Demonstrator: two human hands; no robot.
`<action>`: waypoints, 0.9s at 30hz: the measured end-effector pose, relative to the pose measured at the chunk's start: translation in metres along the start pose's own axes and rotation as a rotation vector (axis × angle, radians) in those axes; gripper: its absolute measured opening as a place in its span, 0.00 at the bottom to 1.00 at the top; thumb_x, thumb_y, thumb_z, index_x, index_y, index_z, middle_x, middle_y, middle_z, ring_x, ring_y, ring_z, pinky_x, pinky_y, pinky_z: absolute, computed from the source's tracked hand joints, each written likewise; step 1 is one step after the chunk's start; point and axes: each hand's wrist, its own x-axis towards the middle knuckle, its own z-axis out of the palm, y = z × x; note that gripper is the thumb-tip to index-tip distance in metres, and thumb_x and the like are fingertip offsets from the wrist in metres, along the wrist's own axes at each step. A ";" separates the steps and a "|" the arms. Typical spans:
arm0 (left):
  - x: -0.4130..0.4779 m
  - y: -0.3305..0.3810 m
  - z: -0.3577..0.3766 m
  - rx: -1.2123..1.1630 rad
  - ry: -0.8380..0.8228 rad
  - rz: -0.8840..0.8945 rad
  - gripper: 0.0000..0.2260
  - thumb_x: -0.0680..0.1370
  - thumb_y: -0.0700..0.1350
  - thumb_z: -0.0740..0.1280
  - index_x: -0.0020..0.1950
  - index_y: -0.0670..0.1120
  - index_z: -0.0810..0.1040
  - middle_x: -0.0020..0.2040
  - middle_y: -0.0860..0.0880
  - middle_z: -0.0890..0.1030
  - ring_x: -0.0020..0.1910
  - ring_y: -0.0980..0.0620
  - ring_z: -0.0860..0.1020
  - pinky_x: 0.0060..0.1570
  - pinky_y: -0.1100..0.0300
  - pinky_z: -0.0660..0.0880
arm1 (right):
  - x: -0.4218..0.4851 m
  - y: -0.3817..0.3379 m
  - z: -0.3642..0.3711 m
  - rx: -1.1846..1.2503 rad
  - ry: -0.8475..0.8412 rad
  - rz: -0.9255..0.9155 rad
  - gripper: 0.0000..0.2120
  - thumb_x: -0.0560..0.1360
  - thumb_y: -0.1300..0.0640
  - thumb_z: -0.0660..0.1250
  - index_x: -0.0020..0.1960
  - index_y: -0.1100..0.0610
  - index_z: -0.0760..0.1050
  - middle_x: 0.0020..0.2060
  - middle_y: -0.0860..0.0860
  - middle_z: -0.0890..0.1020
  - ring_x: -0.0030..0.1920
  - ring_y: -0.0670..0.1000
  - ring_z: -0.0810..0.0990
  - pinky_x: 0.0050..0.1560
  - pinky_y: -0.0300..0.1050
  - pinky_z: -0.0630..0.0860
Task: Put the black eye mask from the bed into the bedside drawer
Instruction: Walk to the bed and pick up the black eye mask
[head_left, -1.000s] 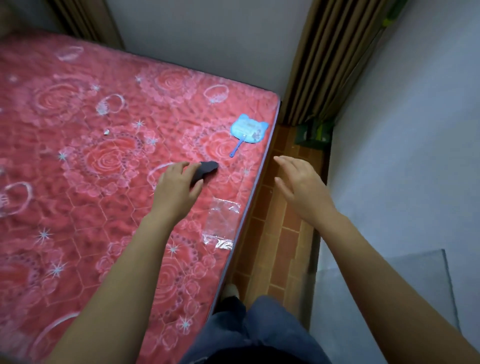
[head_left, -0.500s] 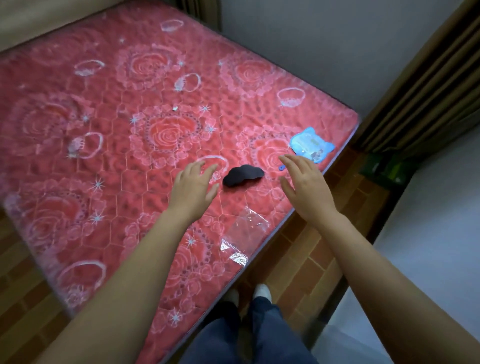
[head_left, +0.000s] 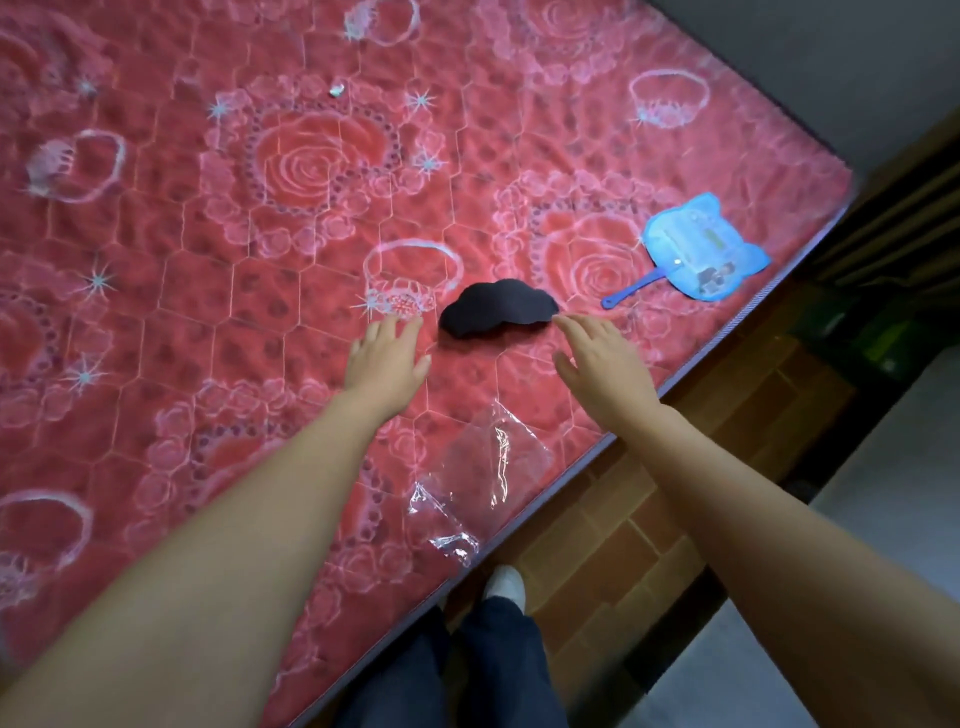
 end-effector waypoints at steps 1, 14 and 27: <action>0.012 -0.003 0.017 0.015 -0.012 -0.005 0.24 0.78 0.49 0.58 0.73 0.47 0.58 0.74 0.41 0.61 0.72 0.42 0.59 0.70 0.44 0.57 | 0.010 0.008 0.015 -0.001 -0.004 0.000 0.21 0.78 0.58 0.58 0.70 0.61 0.63 0.67 0.58 0.71 0.66 0.59 0.68 0.65 0.52 0.65; 0.095 -0.036 0.144 -0.099 -0.112 -0.274 0.36 0.76 0.59 0.59 0.75 0.51 0.41 0.77 0.43 0.38 0.75 0.44 0.38 0.72 0.41 0.43 | 0.103 0.039 0.137 0.605 0.033 0.538 0.16 0.77 0.49 0.58 0.55 0.62 0.72 0.49 0.58 0.80 0.53 0.58 0.77 0.53 0.51 0.71; 0.100 -0.047 0.162 -0.099 -0.125 -0.267 0.36 0.75 0.62 0.55 0.74 0.54 0.37 0.76 0.46 0.34 0.75 0.48 0.35 0.73 0.44 0.37 | 0.147 0.031 0.151 1.602 0.169 1.012 0.03 0.76 0.65 0.61 0.44 0.62 0.71 0.42 0.60 0.79 0.36 0.57 0.79 0.53 0.52 0.78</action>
